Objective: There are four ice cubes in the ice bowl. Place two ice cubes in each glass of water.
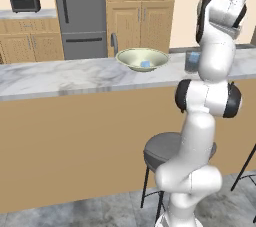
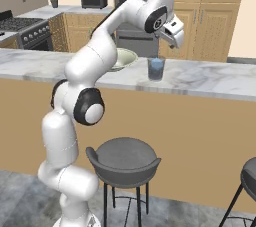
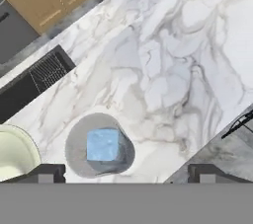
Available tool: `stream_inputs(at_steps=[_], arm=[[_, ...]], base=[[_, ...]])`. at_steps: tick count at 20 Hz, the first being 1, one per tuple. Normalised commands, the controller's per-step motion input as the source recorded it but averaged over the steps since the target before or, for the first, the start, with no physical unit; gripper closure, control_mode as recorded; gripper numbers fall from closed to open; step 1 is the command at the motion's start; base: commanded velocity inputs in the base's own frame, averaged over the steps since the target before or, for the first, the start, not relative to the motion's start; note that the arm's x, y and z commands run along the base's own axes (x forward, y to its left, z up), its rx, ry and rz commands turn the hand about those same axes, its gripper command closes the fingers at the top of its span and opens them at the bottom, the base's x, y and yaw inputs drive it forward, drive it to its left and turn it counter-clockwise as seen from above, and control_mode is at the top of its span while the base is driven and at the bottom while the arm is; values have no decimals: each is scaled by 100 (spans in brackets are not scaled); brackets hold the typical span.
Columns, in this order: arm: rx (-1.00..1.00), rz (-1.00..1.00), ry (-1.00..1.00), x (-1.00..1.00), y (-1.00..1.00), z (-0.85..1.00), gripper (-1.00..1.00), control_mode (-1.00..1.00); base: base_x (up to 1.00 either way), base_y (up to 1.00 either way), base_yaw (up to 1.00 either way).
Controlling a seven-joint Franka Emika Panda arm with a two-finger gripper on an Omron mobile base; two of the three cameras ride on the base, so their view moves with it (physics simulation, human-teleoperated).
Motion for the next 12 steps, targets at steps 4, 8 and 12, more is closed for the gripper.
stream_inputs(at_steps=[4,8,12], arm=[[19,8,-16,-100,3,5,-100,-100],[19,14,5,-100,32,0,-100,-100],[11,21,20,-90,71,0,-100,-100]], base=[[0,0,0],[0,0,0],[0,0,0]])
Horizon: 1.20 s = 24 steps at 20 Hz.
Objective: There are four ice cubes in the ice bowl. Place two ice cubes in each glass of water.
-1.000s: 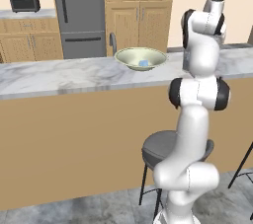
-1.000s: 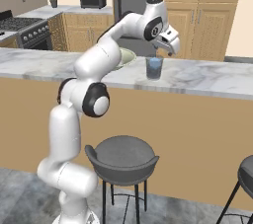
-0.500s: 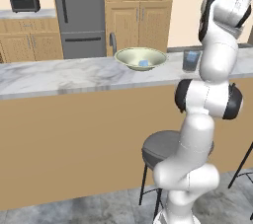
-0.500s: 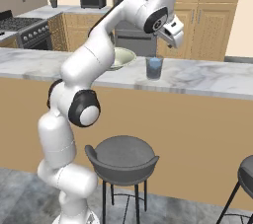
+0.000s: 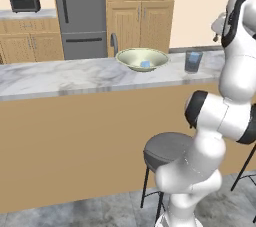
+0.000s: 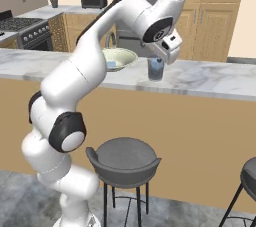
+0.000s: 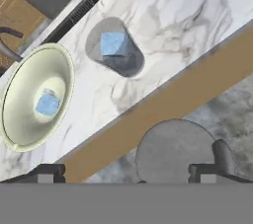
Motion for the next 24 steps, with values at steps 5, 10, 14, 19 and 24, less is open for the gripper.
stream_inputs(at_steps=[5,10,14,19,24], arm=[[4,24,25,-67,99,0,-100,-100],[1,25,27,-48,94,-5,-100,-100],[0,22,1,-40,51,-67,-100,-100],[0,19,-3,-22,18,-78,-100,-100],[0,16,0,0,14,-60,-100,-100]], base=[[0,0,0],[0,0,0],[0,0,0],[0,0,0],[0,0,0]])
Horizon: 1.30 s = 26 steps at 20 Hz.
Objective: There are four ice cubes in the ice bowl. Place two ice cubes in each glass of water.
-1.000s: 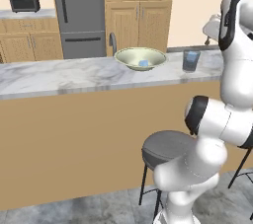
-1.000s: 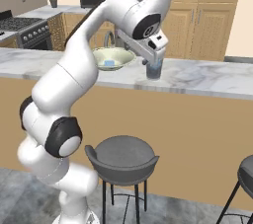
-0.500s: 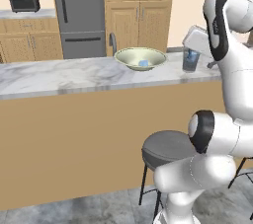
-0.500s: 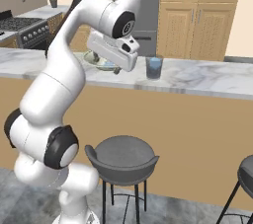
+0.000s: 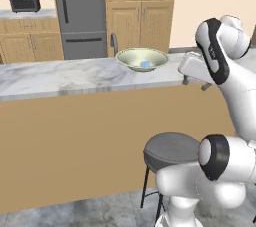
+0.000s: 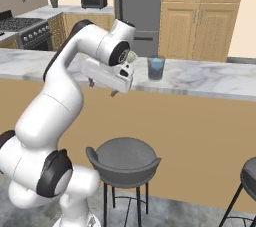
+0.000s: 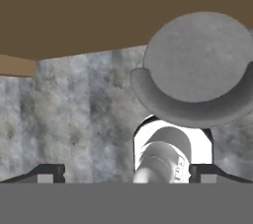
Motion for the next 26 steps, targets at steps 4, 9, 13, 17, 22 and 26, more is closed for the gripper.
stream_inputs(at_steps=[4,9,13,17,22,26], arm=[[-2,14,-5,11,37,-12,-100,-100],[-7,13,-16,45,43,25,-100,-100],[-9,12,-19,64,47,31,-100,-100],[-13,10,-23,73,28,9,-100,-100],[-12,11,-23,70,15,0,-100,-100],[-8,5,-32,53,3,7,-100,-100]], base=[[0,0,0],[0,0,0],[0,0,0],[0,0,0],[0,0,0],[0,0,0]])
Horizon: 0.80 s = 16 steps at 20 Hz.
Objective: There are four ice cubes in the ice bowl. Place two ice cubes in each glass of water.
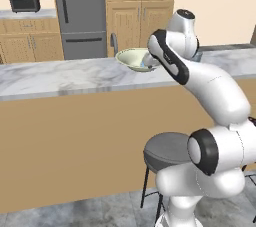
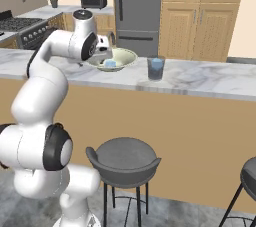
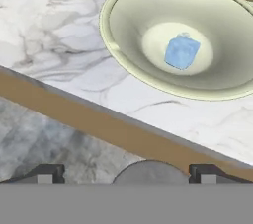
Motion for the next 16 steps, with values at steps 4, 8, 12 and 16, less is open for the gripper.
stream_inputs(at_steps=[4,8,12,16], arm=[[-3,1,-20,59,0,3,-100,-100],[0,0,-1,50,-1,1,-100,-100],[3,-2,9,37,-2,0,-100,-100],[7,-5,8,16,-1,15,-100,-100]], base=[[0,0,0],[0,0,0],[0,0,0],[0,0,0]])
